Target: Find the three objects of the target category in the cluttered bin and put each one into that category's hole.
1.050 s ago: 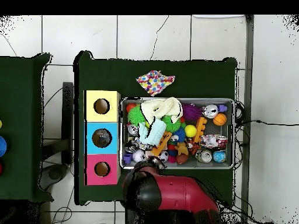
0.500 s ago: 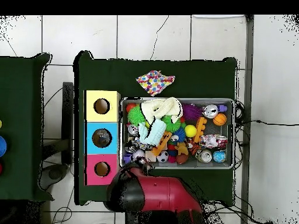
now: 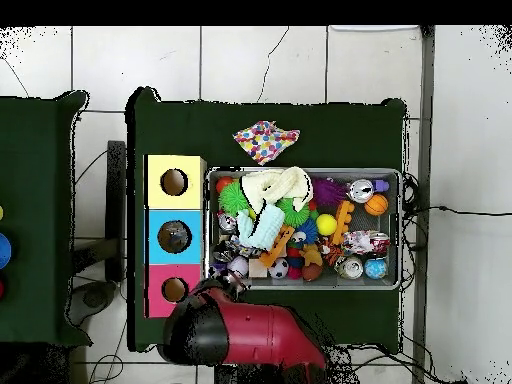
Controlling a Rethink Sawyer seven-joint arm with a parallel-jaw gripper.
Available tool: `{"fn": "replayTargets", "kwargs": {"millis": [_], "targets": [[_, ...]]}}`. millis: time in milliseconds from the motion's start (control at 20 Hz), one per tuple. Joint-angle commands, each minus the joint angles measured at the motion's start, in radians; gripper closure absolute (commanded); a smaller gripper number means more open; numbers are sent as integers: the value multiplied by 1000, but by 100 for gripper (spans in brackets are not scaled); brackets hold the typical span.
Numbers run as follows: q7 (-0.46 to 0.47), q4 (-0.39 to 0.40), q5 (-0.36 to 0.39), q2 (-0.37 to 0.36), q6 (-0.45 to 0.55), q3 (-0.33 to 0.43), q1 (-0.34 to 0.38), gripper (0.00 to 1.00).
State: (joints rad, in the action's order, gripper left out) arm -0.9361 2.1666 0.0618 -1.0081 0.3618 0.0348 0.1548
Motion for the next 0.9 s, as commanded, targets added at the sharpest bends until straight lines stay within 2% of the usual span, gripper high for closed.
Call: {"fn": "replayTargets", "kwargs": {"millis": [50,300,650,900], "targets": [[-351,-6,-101,13,69,-29,-53,100],[-385,-36,-155,22,89,-58,-112,100],[-439,-133,-207,64,134,-95,-210,100],[-411,-183,-204,90,142,-91,-213,100]]}}
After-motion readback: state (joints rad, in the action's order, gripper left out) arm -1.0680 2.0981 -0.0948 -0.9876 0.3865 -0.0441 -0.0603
